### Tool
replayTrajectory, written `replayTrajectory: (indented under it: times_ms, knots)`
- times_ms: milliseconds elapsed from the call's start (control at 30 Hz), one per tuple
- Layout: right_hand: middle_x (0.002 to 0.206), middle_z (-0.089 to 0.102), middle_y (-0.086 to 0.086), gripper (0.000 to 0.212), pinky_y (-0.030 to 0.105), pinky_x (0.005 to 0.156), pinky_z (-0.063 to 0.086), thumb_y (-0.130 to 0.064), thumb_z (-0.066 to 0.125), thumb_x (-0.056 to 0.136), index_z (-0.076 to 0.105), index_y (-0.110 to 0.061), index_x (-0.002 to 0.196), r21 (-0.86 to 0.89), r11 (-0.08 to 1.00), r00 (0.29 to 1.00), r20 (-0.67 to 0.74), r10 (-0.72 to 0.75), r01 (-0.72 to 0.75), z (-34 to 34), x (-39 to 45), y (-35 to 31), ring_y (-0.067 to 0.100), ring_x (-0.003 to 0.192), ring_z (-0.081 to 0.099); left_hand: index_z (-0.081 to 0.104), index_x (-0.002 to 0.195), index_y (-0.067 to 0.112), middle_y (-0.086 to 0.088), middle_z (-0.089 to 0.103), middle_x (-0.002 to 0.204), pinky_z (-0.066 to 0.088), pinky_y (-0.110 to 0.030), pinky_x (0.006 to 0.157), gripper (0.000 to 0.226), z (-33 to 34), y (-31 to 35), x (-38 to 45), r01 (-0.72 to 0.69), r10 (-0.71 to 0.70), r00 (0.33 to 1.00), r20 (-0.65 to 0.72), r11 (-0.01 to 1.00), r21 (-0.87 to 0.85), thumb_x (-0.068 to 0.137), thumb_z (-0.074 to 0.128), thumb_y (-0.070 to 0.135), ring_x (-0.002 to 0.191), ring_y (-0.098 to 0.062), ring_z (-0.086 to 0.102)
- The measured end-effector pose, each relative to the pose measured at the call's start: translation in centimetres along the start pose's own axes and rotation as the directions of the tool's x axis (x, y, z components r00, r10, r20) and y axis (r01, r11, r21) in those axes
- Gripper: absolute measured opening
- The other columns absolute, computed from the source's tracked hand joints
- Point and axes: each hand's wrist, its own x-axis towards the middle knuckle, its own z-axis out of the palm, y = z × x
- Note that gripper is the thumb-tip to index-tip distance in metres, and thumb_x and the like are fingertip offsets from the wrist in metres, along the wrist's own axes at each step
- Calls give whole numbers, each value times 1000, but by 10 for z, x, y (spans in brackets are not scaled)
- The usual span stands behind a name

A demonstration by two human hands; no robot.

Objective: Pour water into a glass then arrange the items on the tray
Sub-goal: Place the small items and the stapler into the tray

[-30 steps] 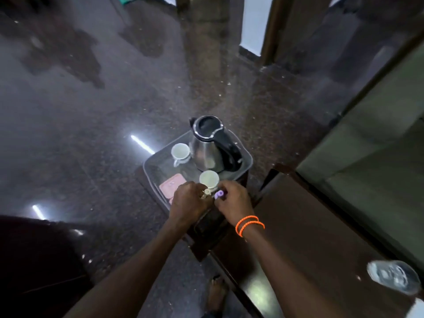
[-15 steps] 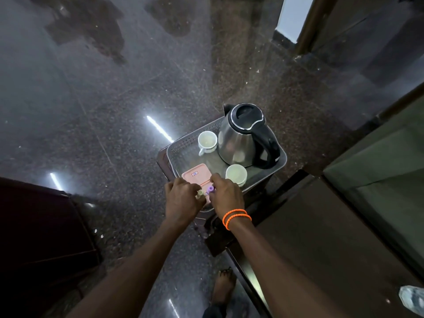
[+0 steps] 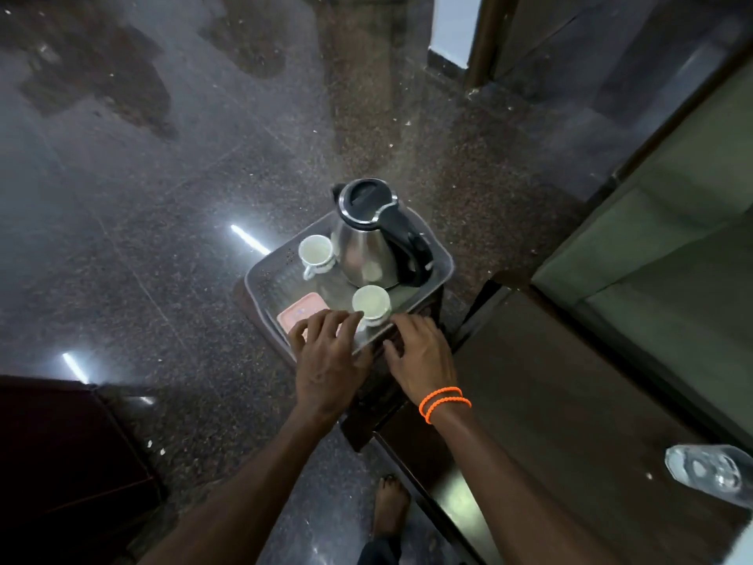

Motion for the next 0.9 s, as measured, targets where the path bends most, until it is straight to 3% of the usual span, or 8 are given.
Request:
replayTrajectory:
  times_ms: [200, 400, 500, 667, 767, 900]
  knots:
    - [102, 67, 15, 36, 49, 83, 53, -14, 73, 77, 64, -8, 111, -24, 986, 986, -30, 163, -164, -48, -60, 83, 38, 96, 60, 67, 117, 29, 8, 65, 114, 37, -44, 97, 44, 24, 107, -4, -148, 171, 971, 166, 979, -142, 75, 71, 41, 112, -23, 56]
    - [110, 67, 16, 36, 48, 87, 53, -20, 63, 81, 64, -8, 115, -8, 898, 895, -88, 438, -440, -90, -160, 167, 38, 102, 59, 72, 111, 27, 5, 70, 107, 40, -44, 93, 37, 61, 220, -40, -309, 374, 846, 380, 925, -222, 75, 75, 36, 110, -24, 58]
    - [110, 68, 15, 42, 47, 87, 53, -13, 67, 73, 65, -8, 114, -47, 832, 832, -89, 548, -553, -108, -222, 197, 39, 102, 61, 73, 106, 24, 2, 68, 104, 44, -44, 90, 32, 76, 270, -74, -429, 514, 743, 429, 857, -285, 75, 77, 32, 106, -26, 59]
    - [110, 69, 14, 50, 46, 87, 54, -3, 63, 66, 68, -11, 115, -20, 690, 686, -132, 716, -724, -120, -321, 228, 40, 102, 61, 72, 94, 22, 0, 69, 96, 48, -44, 82, 26, 94, 331, -143, -626, 742, 469, 479, 662, -413, 71, 66, 32, 97, -27, 60]
    - [110, 69, 13, 53, 46, 86, 53, -4, 62, 69, 68, -12, 121, -5, 615, 610, -129, 782, -789, -117, -370, 238, 39, 102, 61, 70, 88, 25, 3, 69, 92, 50, -41, 81, 32, 100, 354, -186, -619, 766, 358, 534, 623, -479, 70, 53, 44, 95, -25, 61]
    - [112, 67, 7, 39, 46, 85, 52, -16, 65, 82, 68, -15, 121, 21, 563, 559, -96, 823, -826, -107, -423, 243, 34, 104, 59, 69, 93, 27, 6, 66, 95, 49, -36, 88, 35, 116, 367, -234, -614, 752, 242, 613, 608, -503, 73, 60, 54, 98, -21, 59]
